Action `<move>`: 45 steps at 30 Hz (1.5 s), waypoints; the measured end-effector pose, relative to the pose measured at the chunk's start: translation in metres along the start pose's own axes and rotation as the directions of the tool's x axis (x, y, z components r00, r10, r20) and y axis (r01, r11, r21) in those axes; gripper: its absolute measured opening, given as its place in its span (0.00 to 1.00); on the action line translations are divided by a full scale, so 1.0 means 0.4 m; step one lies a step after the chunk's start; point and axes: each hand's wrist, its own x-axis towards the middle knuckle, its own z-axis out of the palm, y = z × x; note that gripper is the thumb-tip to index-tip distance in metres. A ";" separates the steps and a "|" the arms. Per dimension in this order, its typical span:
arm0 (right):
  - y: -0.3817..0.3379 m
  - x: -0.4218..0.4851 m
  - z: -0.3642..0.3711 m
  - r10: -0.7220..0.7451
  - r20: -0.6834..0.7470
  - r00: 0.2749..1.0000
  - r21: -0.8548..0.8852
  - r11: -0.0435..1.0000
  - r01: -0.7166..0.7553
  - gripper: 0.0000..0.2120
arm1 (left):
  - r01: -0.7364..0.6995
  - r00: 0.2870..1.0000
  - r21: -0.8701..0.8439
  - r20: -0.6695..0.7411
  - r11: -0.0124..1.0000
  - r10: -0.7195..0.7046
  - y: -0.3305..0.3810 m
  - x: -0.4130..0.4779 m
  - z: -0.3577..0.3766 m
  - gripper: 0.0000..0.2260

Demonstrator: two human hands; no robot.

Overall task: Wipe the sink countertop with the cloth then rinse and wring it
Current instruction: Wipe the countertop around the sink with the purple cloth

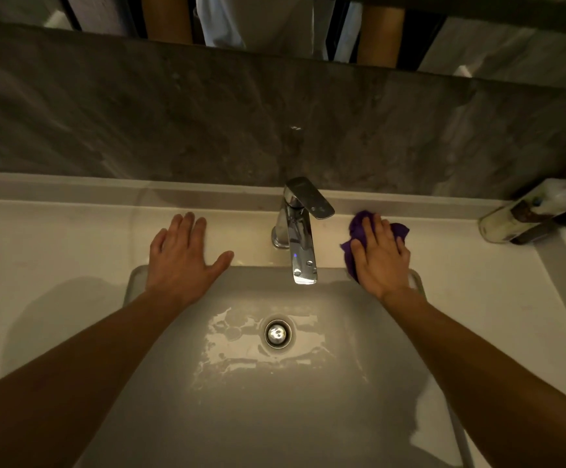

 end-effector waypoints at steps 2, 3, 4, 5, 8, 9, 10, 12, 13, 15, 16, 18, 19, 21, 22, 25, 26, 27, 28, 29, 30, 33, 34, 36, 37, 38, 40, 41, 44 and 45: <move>-0.046 -0.012 0.011 -0.032 -0.017 0.999 0.004 0.999 0.032 0.28 | -0.002 1.000 0.004 -0.005 1.000 0.002 -0.002 0.000 -0.001 0.40; -0.068 -0.017 0.016 -0.047 -0.019 0.999 -0.001 0.999 0.047 0.28 | -0.003 1.000 0.006 -0.009 1.000 0.003 -0.001 -0.001 0.000 0.40; -0.088 -0.022 0.020 -0.060 -0.017 0.998 -0.007 0.998 0.060 0.28 | -0.003 1.000 0.003 -0.013 1.000 0.003 0.000 -0.001 0.001 0.40; -0.108 -0.027 0.025 -0.073 -0.018 0.997 -0.011 0.997 0.072 0.28 | -0.003 1.000 -0.003 -0.014 1.000 0.003 0.001 -0.002 0.002 0.40; -0.165 -0.049 0.041 -0.091 -0.018 0.996 -0.014 0.996 0.091 0.29 | -0.002 1.000 -0.008 -0.010 1.000 0.002 0.002 -0.002 0.001 0.40; -0.181 -0.057 0.049 -0.094 -0.015 0.995 -0.009 0.996 0.094 0.29 | -0.003 1.000 -0.010 -0.005 1.000 0.003 0.002 -0.002 -0.001 0.40; -0.195 -0.065 0.055 -0.097 -0.012 0.995 0.003 0.995 0.097 0.30 | -0.004 1.000 -0.010 -0.001 1.000 0.004 0.001 -0.001 -0.001 0.40; -0.216 -0.086 0.062 -0.110 0.000 0.994 0.044 0.993 0.110 0.32 | -0.002 1.000 -0.016 0.001 1.000 0.002 0.000 -0.002 -0.003 0.40; -0.225 -0.098 0.062 -0.119 0.008 0.993 0.068 0.991 0.118 0.33 | -0.002 1.000 -0.019 0.003 1.000 0.002 0.000 -0.002 -0.003 0.40; -0.241 -0.125 0.053 -0.135 0.019 0.991 0.105 0.986 0.132 0.36 | -0.001 1.000 -0.025 0.011 1.000 0.001 0.002 -0.003 -0.004 0.40; -0.249 -0.138 0.048 -0.140 0.014 0.990 0.132 0.982 0.137 0.36 | -0.001 1.000 -0.027 0.014 1.000 0.002 0.002 -0.003 -0.005 0.40; -0.265 -0.162 0.041 -0.131 -0.002 0.991 0.222 0.967 0.128 0.31 | -0.003 1.000 -0.027 0.018 1.000 0.003 0.002 -0.005 -0.007 0.40; -0.272 -0.173 0.040 -0.117 -0.004 0.993 0.276 0.954 0.113 0.28 | -0.003 1.000 -0.025 0.021 1.000 0.004 0.002 -0.006 -0.008 0.40; -0.282 -0.195 0.045 -0.098 -0.014 0.995 0.360 0.928 0.096 0.25 | 0.000 1.000 -0.028 0.029 1.000 0.001 0.002 -0.007 -0.011 0.40; -0.286 -0.202 0.046 -0.103 -0.016 0.995 0.362 0.927 0.102 0.23 | 0.000 0.999 -0.032 0.037 0.999 0.001 0.002 -0.007 -0.013 0.39; -0.284 -0.204 0.042 -0.172 0.016 0.985 0.327 0.932 0.158 0.27 | -0.015 0.998 -0.049 0.065 0.999 0.019 -0.003 -0.009 -0.031 0.37; -0.281 -0.201 0.036 -0.221 0.036 0.975 0.331 0.923 0.197 0.25 | -0.026 0.998 -0.042 0.060 0.999 0.029 -0.007 -0.014 -0.042 0.36; -0.277 -0.200 0.033 -0.277 0.056 0.959 0.354 0.904 0.240 0.22 | -0.035 0.998 -0.031 0.043 0.999 0.036 -0.014 -0.022 -0.053 0.35; -0.275 -0.201 0.031 -0.319 0.073 0.945 0.392 0.881 0.266 0.18 | -0.036 0.999 -0.024 0.015 0.999 0.037 -0.025 -0.035 -0.064 0.33; -0.275 -0.205 0.028 -0.325 0.059 0.944 0.455 0.850 0.265 0.15 | -0.026 1.000 -0.029 -0.016 0.999 0.026 -0.039 -0.052 -0.077 0.32; -0.279 -0.212 0.025 -0.296 0.007 0.955 0.530 0.811 0.248 0.14 | -0.009 0.999 -0.051 -0.043 0.999 0.006 -0.056 -0.075 -0.088 0.32; -0.299 -0.213 0.033 -0.100 -0.148 0.984 0.553 0.817 0.166 0.18 | 0.057 0.993 -0.106 -0.094 0.993 -0.067 -0.126 -0.163 -0.103 0.33; -0.307 -0.208 0.045 -0.055 -0.136 0.989 0.502 0.857 0.117 0.24 | 0.082 0.992 -0.099 -0.092 0.992 -0.091 -0.154 -0.196 -0.101 0.33; -0.325 -0.204 0.079 0.047 -0.051 0.998 0.513 0.858 -0.014 0.33 | 0.146 0.987 -0.063 -0.055 0.987 -0.149 -0.208 -0.262 -0.092 0.36; -0.337 -0.210 0.100 0.078 -0.025 0.997 0.541 0.839 -0.052 0.34 | 0.179 0.983 -0.043 -0.031 0.983 -0.181 -0.228 -0.291 -0.083 0.37; -0.349 -0.217 0.121 0.086 -0.011 0.996 0.553 0.831 -0.065 0.33 | 0.206 0.978 -0.026 -0.010 0.978 -0.206 -0.242 -0.315 -0.075 0.38; -0.377 -0.238 0.140 0.027 -0.059 0.998 0.447 0.895 0.002 0.29 | 0.231 0.973 -0.013 0.008 0.973 -0.231 -0.252 -0.339 -0.061 0.39; -0.390 -0.240 0.145 0.007 -0.108 0.994 0.385 0.922 0.036 0.28 | 0.234 0.972 -0.014 0.001 0.972 -0.234 -0.252 -0.340 -0.057 0.39; -0.428 -0.238 0.147 0.025 -0.149 0.989 0.305 0.952 0.022 0.27 | 0.242 0.970 -0.014 -0.032 0.970 -0.243 -0.250 -0.332 -0.052 0.36; -0.437 -0.240 0.148 0.009 -0.162 0.987 0.259 0.965 0.033 0.27 | 0.245 0.969 -0.014 -0.038 0.969 -0.246 -0.250 -0.332 -0.051 0.36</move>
